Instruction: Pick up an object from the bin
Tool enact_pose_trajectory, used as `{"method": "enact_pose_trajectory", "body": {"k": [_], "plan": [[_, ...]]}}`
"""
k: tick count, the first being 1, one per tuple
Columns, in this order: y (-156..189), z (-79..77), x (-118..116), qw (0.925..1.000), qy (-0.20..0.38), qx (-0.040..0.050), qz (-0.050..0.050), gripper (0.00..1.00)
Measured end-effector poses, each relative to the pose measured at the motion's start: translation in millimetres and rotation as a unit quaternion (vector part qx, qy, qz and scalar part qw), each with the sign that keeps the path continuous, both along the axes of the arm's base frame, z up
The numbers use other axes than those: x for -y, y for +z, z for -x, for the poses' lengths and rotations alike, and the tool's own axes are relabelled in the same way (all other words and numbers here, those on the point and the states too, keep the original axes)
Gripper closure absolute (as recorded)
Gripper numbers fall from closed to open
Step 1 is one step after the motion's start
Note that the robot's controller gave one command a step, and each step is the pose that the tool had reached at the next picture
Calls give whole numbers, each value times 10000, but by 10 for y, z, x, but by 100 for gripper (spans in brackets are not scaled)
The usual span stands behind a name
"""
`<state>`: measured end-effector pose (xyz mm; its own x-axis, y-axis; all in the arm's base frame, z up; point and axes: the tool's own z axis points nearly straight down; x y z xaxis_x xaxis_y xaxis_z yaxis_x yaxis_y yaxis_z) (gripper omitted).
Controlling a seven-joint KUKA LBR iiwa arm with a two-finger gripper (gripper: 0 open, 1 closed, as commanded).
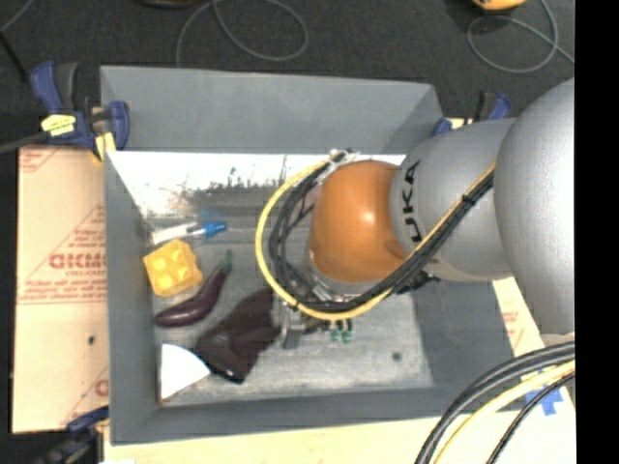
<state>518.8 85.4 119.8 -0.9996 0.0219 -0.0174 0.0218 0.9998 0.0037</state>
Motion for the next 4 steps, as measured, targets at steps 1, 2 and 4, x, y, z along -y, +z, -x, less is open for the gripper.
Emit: {"method": "enact_pose_trajectory", "body": {"k": [1, 2, 4], "plan": [[0, 0, -1, 10000, -2, 0, -2, 100], [1073, -58, 40, 9999, -172, 11, -4, 100], [1073, -57, 38, 9998, -174, 10, -6, 100]]}}
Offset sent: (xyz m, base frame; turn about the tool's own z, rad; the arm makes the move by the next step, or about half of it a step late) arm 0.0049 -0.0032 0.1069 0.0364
